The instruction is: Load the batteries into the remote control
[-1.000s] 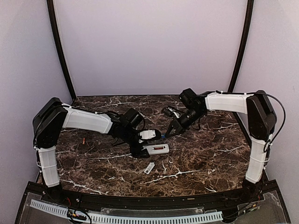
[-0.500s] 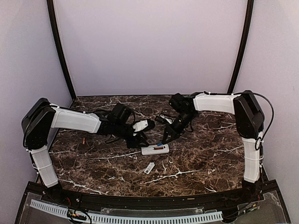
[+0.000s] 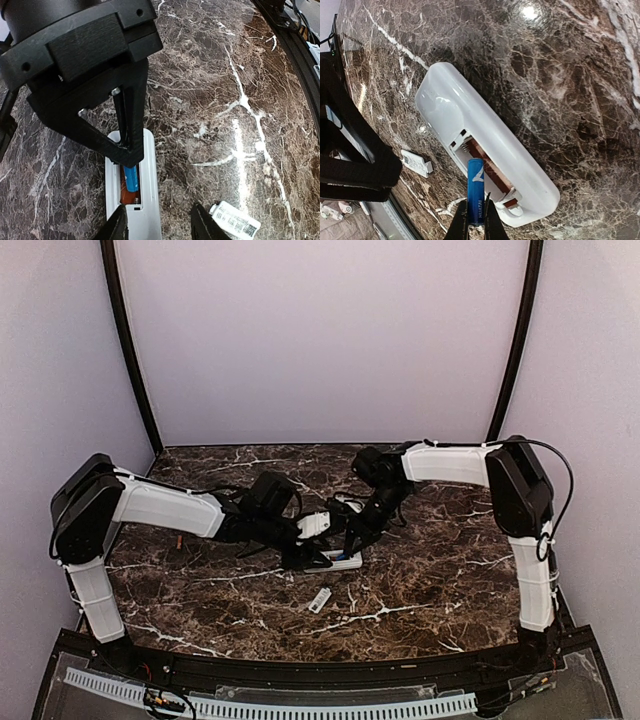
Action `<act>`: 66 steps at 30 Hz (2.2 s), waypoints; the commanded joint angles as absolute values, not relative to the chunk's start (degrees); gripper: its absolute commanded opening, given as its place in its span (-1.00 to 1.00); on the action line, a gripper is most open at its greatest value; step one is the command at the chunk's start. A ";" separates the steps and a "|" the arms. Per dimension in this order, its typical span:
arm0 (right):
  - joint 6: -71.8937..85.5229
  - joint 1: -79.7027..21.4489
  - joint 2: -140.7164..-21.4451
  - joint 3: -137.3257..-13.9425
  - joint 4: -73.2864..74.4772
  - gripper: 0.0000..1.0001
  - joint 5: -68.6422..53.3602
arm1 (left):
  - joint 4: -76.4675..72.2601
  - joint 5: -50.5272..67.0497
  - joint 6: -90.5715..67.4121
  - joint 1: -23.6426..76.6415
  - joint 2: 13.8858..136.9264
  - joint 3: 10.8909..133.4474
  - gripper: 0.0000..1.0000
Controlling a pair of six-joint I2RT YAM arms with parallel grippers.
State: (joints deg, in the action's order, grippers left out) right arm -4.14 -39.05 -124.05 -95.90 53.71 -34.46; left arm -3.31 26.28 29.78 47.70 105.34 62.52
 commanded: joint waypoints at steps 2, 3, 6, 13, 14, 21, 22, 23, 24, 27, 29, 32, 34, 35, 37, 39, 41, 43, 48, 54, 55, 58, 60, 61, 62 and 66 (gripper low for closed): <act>-5.29 -40.25 -125.52 -96.79 55.13 -1.00 -35.28 | -4.63 22.87 31.90 49.41 107.52 61.30 -0.18; -5.28 -40.33 -125.55 -96.69 55.00 -1.00 -35.39 | -5.35 22.73 31.51 49.49 107.73 60.96 -0.18; -5.04 -40.44 -126.02 -96.83 54.47 -1.00 -35.52 | -6.35 22.02 30.62 49.55 108.81 60.75 -0.18; -3.95 -40.47 -126.74 -96.19 52.49 -1.00 -36.10 | -7.98 20.16 30.09 49.87 110.72 61.18 -0.16; -3.57 -40.47 -126.65 -95.89 52.09 -1.00 -36.23 | -8.19 20.15 30.22 49.94 110.82 61.20 -0.13; -0.02 -40.47 -125.70 -92.60 47.19 -1.00 -38.94 | -9.26 21.34 31.34 50.13 111.93 61.98 -0.11; 0.00 -40.45 -125.65 -92.29 46.66 -1.00 -39.00 | -9.52 21.55 31.17 50.16 112.14 62.06 -0.12; 0.61 -40.51 -125.62 -92.02 46.17 -1.00 -39.16 | -10.05 21.59 31.10 50.18 112.27 62.03 -0.12; 1.40 -40.51 -125.62 -91.83 45.79 -1.00 -39.32 | -10.39 21.55 30.98 50.18 112.71 61.91 -0.14; 2.18 -40.49 -125.51 -91.14 44.62 -1.00 -39.79 | -11.62 21.65 31.09 50.19 113.22 61.43 -0.17; 2.49 -40.48 -125.44 -90.79 43.98 -1.00 -40.02 | -11.69 22.17 31.08 50.11 113.43 61.35 -0.20; 2.65 -40.49 -125.51 -90.40 43.31 -1.00 -40.09 | -11.67 23.50 31.53 50.29 113.86 61.35 -0.22; 2.86 -40.51 -125.70 -90.23 42.80 -1.00 -40.15 | -11.50 23.80 31.86 50.39 114.34 61.60 -0.26; 2.90 -40.47 -125.75 -90.18 42.66 -1.00 -40.16 | -11.07 23.85 32.20 50.37 114.70 61.69 -0.29; 2.92 -40.49 -125.82 -90.11 42.41 -1.00 -40.28 | -10.61 23.38 32.51 50.36 115.10 61.78 -0.34; 3.14 -40.43 -125.72 -89.92 42.05 -1.00 -40.25 | -9.74 23.62 33.07 50.36 115.21 61.87 -0.40; 3.16 -40.43 -125.69 -89.82 41.94 -1.00 -40.21 | -9.34 24.16 33.28 50.42 115.23 61.76 -0.45; 3.08 -40.43 -125.60 -89.82 42.01 -1.00 -40.09 | -9.21 24.37 33.43 50.52 115.25 61.63 -0.54; 3.07 -40.43 -125.19 -89.82 42.01 -1.00 -39.73 | -7.62 24.15 34.24 50.53 115.33 61.62 -0.78; 3.07 -40.34 -124.51 -89.64 41.99 -1.00 -39.34 | -5.05 22.49 36.01 50.53 115.35 61.41 -0.96; 3.06 -40.30 -124.37 -89.65 42.01 -1.00 -39.29 | -4.63 22.23 36.20 50.40 115.37 61.43 -0.97; 3.00 -40.25 -124.22 -89.64 41.93 -0.98 -39.57 | -3.25 22.11 36.68 50.36 115.56 61.30 -0.98; 2.90 -40.25 -124.26 -89.90 42.18 -0.95 -39.76 | -3.36 22.29 36.40 50.23 115.62 61.18 -0.97; 2.86 -40.21 -124.34 -90.04 42.30 -0.93 -39.93 | -3.35 22.44 36.31 50.13 115.69 61.33 -0.95; 2.82 -40.25 -124.33 -90.15 42.46 -0.90 -40.09 | -3.10 22.62 36.12 50.03 115.89 61.51 -0.95; 2.68 -40.25 -123.90 -90.27 43.42 -0.78 -40.19 | -2.30 22.69 36.36 49.57 116.37 62.04 -0.94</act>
State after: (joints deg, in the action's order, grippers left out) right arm 2.46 -39.31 -124.49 -90.45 47.20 -40.88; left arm -11.51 22.26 35.77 49.25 113.40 63.02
